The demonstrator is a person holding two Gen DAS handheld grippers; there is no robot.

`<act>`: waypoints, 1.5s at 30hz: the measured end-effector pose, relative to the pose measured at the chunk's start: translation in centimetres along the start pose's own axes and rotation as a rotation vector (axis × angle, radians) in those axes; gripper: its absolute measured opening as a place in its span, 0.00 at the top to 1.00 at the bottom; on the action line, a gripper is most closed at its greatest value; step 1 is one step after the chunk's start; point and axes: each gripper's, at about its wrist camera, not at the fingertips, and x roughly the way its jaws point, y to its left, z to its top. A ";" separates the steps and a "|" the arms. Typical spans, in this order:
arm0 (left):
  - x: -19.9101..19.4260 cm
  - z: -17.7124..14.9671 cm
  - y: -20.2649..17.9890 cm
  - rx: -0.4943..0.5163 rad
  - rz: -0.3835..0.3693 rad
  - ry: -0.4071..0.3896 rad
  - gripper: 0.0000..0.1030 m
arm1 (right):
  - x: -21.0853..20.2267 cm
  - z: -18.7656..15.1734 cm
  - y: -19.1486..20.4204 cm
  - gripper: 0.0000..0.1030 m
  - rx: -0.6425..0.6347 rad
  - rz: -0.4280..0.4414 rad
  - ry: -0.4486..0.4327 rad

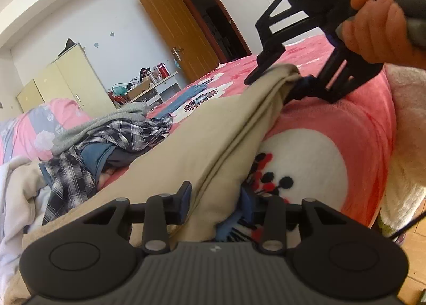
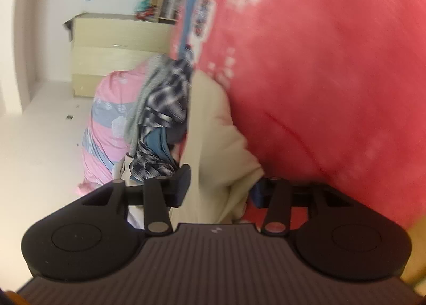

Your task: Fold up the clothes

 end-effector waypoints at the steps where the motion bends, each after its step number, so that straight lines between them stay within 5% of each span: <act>1: 0.0 -0.1 0.0 -0.008 -0.001 -0.002 0.63 | 0.4 0.2 0.1 0.66 -0.016 -0.011 -0.009; 9: -0.1 -0.5 0.4 -0.065 -0.011 -0.024 0.63 | 3.4 0.6 1.4 0.68 -0.145 -0.070 -0.052; 17: -0.3 -1.0 1.0 -0.177 0.000 -0.048 0.71 | 3.7 -0.8 9.0 0.77 -0.545 0.022 -0.039; 29: -3.2 -1.2 3.9 -0.389 0.100 -0.139 0.82 | 6.4 -8.5 19.9 0.79 -0.982 0.194 0.127; 38: -6.4 -3.3 9.5 -0.672 0.186 -0.136 0.83 | 10.5 -17.2 26.5 0.79 -1.222 0.335 0.339; 45: -6.7 -5.6 10.6 -0.808 0.140 -0.108 0.83 | 18.0 -24.9 24.5 0.79 -1.352 0.152 0.664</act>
